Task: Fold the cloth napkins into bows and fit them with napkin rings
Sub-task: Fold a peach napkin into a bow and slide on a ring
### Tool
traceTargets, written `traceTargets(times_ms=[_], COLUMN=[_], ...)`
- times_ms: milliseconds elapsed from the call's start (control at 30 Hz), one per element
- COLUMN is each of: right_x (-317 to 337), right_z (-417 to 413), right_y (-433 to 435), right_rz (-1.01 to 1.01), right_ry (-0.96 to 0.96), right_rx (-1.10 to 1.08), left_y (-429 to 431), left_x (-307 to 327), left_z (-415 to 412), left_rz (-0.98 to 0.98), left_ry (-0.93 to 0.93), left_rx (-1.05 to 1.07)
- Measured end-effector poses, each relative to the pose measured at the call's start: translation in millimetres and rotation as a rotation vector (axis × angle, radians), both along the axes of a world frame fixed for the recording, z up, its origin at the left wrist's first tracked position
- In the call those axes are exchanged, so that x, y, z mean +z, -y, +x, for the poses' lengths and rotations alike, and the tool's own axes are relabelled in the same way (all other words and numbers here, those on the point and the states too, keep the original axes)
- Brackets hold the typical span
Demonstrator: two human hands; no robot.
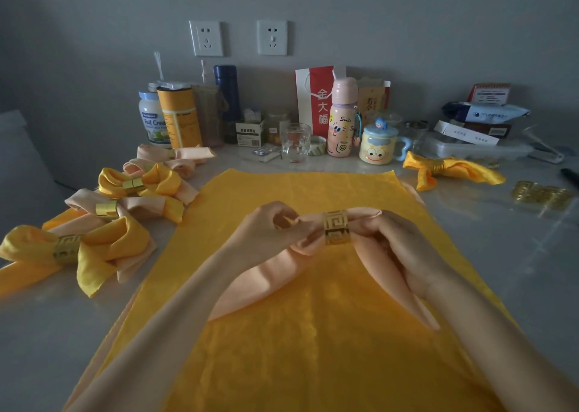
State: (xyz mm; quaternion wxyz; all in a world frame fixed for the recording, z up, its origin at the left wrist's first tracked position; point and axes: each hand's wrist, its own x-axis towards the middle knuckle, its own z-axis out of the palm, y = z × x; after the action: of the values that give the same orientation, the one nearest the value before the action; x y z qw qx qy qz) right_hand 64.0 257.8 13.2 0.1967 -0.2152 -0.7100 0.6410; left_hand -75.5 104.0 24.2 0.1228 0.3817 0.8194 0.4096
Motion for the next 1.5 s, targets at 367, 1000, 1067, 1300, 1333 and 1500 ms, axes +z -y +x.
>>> traceTargets(times_ms=[367,1000,1067,1300,1333,1500], right_x=[-8.4,-4.5,-6.4,-8.2,-7.5,-7.6], right_z=[-9.0,-5.1,-6.1,-6.3,-6.5,-7.3], right_y=[6.5,5.6,5.5,1.7,1.1,1.4], right_rz=[0.219,0.609,0.279,-0.305,-0.306,-0.134], right_ry=[0.077,-0.061,-0.062,0.019,0.011,-0.025], right_rx=[-0.195,-0.231,-0.226,-0.183,-0.199,-0.206], left_y=[-1.6,6.0,5.9,-1.3,-2.3,-6.2], left_x=[-7.0,10.6,7.4,-3.1,-4.0,-6.1], left_z=[4.5,-1.3,-1.1,9.7,11.1,13.6], left_rz=[-0.222,-0.125,-0.041,0.25,0.27,0.185], left_ry=[-0.248,0.223,0.154,0.016,0.016,-0.028], left_rx=[0.105,0.168,0.223,0.118,0.097,0.131])
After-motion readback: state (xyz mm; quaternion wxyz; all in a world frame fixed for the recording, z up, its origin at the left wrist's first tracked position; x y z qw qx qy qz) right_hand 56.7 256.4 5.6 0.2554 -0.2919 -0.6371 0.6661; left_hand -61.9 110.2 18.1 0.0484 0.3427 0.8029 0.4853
